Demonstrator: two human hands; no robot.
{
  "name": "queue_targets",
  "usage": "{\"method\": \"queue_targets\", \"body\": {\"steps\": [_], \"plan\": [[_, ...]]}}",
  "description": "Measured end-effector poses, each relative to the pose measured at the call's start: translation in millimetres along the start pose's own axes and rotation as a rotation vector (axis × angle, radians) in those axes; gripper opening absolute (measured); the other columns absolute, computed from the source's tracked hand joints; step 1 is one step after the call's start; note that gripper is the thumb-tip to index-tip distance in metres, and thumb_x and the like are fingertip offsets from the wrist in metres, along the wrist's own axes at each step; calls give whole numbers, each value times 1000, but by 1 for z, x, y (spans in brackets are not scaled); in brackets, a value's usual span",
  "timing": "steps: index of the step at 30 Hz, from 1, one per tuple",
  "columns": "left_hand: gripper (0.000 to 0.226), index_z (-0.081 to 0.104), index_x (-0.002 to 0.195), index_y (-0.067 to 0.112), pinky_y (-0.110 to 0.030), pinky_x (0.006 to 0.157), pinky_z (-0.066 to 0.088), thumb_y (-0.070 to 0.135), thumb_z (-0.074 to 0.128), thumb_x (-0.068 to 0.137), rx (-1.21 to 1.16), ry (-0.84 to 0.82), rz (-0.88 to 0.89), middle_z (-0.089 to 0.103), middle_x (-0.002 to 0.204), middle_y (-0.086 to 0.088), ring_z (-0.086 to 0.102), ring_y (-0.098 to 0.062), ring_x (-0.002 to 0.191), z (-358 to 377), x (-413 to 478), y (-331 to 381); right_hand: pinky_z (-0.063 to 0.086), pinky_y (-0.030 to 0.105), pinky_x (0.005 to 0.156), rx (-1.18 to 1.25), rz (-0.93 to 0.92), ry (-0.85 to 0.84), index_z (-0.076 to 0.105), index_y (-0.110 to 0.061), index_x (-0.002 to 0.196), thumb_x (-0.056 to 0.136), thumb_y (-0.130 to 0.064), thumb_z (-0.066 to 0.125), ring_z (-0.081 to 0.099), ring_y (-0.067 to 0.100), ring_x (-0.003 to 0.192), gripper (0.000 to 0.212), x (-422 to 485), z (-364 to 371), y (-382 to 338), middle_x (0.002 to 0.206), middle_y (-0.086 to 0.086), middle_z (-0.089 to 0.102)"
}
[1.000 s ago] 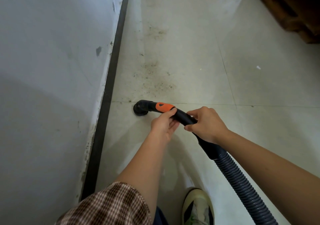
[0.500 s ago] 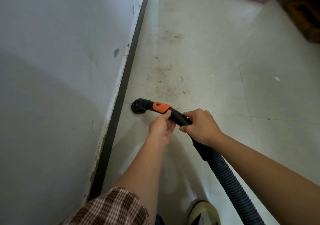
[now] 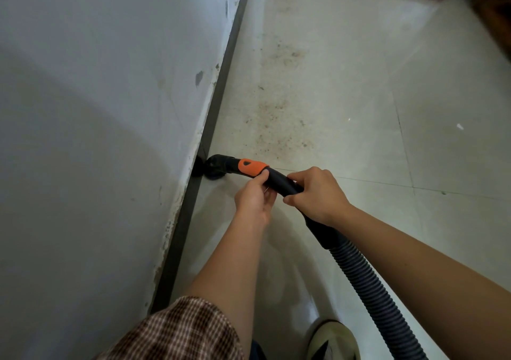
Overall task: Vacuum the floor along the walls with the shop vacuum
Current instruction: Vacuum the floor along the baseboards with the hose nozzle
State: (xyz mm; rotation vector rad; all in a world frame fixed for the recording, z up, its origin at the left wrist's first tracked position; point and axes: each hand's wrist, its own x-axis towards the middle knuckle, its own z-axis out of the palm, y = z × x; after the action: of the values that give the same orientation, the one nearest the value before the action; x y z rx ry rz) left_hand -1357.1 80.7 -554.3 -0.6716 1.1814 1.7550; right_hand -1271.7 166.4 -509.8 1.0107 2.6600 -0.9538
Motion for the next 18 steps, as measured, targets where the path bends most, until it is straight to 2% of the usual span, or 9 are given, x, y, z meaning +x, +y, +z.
{"method": "queue_targets", "body": {"steps": [3,6,8,12,16,18], "plan": [[30,61,121,1,-24,72,53,9,63,93,8,-4,-4,67,118,-18,67,-16,85,1,-5,-3,36,25,50,2,6,-10,64,-11,74,76,-13,68,49,20,55,5,-6,-2,2,59,8,56],[31,60,122,0,-26,77,53,8,63,92,15,-10,-15,67,117,-18,66,-16,84,4,-9,-6,38,27,52,5,20,-8,65,-9,75,76,-13,68,48,19,55,5,-13,-6,6,63,14,60],[29,60,119,0,-28,80,52,7,64,91,28,-7,-23,68,113,-18,66,-17,83,5,-11,-9,39,27,53,3,29,-9,67,-9,77,76,-13,68,49,19,56,5,-17,-8,10,67,16,64],[27,59,116,0,-28,77,52,7,64,91,61,-18,-43,68,99,-15,65,-17,80,6,-12,-15,40,26,52,3,39,3,70,-14,78,75,-15,70,51,19,55,4,-24,-10,17,66,14,64],[27,60,117,2,-28,84,52,10,65,92,76,-24,-40,67,112,-16,65,-18,87,3,-9,-12,39,25,51,8,22,22,69,-16,79,76,-18,72,54,20,58,4,-20,-7,15,63,9,62],[24,62,115,4,-27,78,53,12,65,92,62,-31,-41,68,112,-16,66,-18,89,-1,-5,-9,40,25,52,4,3,19,68,-17,82,78,-21,73,56,19,60,7,-15,-1,13,63,4,61]]}}
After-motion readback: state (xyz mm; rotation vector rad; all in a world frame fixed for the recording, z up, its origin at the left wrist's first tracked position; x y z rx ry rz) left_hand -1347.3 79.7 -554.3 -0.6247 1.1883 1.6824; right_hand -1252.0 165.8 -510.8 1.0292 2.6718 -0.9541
